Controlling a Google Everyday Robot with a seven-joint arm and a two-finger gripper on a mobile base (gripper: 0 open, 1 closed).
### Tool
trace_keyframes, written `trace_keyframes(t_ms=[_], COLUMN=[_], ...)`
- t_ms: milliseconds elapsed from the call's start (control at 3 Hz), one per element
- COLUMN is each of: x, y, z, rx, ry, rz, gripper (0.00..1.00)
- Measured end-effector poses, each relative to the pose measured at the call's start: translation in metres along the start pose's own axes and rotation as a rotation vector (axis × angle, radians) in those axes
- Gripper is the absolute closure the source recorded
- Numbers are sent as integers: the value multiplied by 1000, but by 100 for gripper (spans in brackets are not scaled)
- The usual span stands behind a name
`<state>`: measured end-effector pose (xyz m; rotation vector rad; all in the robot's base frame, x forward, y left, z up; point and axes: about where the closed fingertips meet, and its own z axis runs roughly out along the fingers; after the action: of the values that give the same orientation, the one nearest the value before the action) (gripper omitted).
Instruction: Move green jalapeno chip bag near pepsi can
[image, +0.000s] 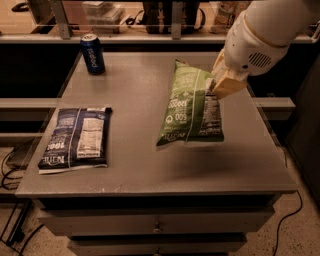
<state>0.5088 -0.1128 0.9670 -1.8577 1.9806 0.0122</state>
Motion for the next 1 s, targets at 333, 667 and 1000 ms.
trace_keyframes(t_ms=[333,667,1000], x=[6,2,-11], y=[-7,-32,-80], z=[15,34,56], rx=[-2,5,15], ry=[-15,-57,-127], rz=[71,150,240], gripper=[100,100,100])
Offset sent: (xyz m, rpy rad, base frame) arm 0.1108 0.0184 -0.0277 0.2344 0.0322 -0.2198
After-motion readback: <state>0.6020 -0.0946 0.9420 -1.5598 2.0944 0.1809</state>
